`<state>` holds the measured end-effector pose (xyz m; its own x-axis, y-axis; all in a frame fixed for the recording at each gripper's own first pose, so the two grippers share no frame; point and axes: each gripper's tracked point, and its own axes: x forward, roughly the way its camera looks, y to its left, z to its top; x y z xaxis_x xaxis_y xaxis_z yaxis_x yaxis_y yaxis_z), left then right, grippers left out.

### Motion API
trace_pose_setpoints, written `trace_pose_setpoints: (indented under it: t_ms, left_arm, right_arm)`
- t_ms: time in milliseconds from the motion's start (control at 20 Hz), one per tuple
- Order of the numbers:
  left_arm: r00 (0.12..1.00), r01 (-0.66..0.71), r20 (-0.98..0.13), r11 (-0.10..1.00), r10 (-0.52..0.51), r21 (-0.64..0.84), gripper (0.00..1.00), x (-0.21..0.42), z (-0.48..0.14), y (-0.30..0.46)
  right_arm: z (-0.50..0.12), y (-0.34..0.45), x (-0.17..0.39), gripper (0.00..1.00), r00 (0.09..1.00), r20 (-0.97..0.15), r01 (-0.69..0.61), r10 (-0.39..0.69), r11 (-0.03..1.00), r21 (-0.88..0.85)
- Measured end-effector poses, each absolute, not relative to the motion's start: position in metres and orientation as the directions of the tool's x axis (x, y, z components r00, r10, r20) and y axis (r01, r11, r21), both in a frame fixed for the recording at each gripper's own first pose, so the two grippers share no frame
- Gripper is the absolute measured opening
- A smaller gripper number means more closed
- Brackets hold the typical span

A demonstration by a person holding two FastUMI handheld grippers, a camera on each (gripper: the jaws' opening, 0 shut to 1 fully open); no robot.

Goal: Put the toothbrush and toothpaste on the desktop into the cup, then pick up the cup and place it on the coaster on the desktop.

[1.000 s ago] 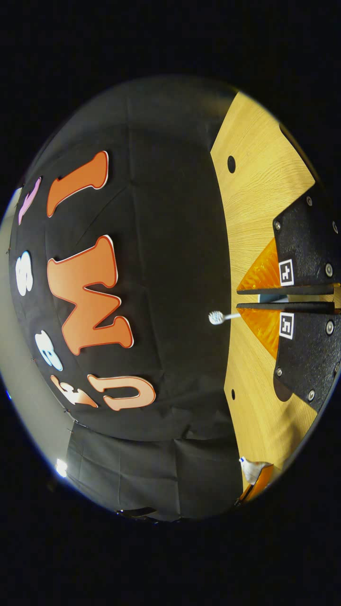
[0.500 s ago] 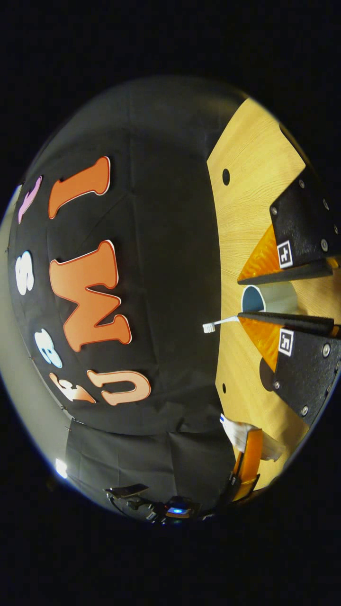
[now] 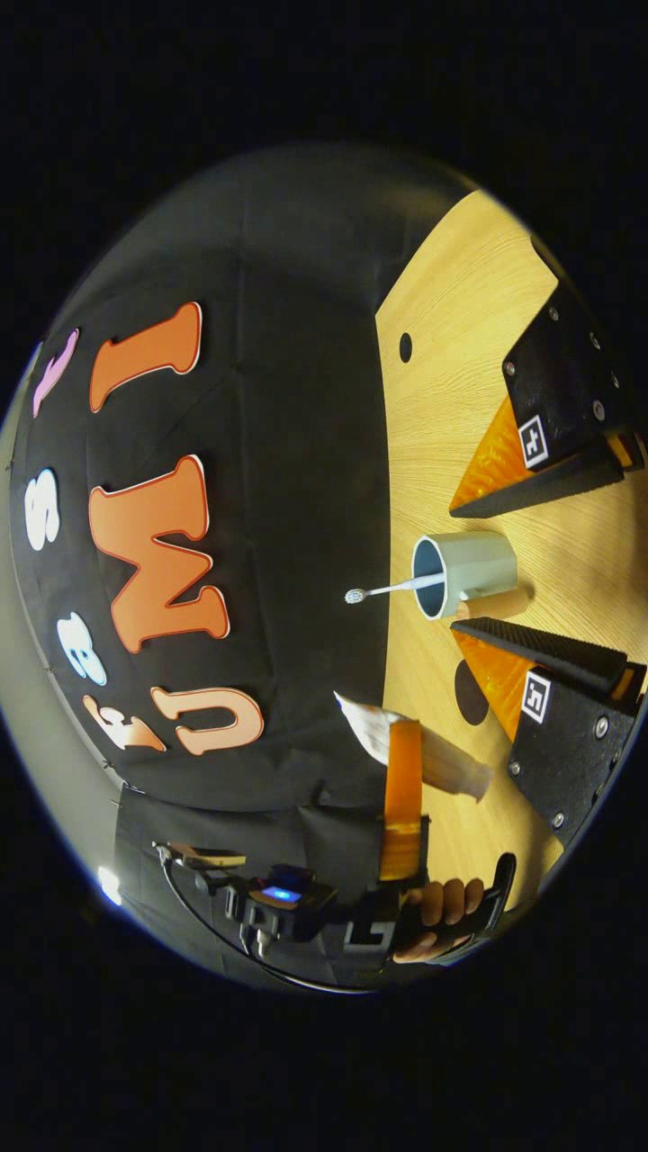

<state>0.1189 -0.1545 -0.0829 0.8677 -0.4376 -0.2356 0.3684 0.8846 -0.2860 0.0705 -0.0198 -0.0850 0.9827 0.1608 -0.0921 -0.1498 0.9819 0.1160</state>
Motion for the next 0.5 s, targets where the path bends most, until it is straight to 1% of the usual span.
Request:
trace_pose_setpoints:
  t_ms: [50,100,300,500]
  left_arm:
    - [0.869,0.374,-0.222,0.880,-0.443,-0.293,0.22,0.123,-0.080,-0.157]
    - [0.869,0.381,-0.209,0.876,-0.448,-0.297,0.20,0.127,-0.078,-0.162]
    - [0.872,0.417,-0.140,0.861,-0.470,-0.291,0.20,0.143,-0.068,-0.180]
    - [0.856,0.475,-0.058,0.825,-0.514,-0.304,0.20,0.152,-0.055,-0.200]
  right_arm:
    - [-0.086,-0.020,0.066,0.69,0.983,-0.091,-0.147,0.158,0.982,0.116]
    - [-0.087,-0.021,0.063,0.71,0.984,-0.091,-0.143,0.154,0.983,0.114]
    - [-0.086,-0.026,0.049,0.75,0.986,-0.082,-0.132,0.143,0.983,0.124]
    - [-0.087,-0.030,0.039,0.76,0.988,-0.076,-0.126,0.136,0.984,0.127]
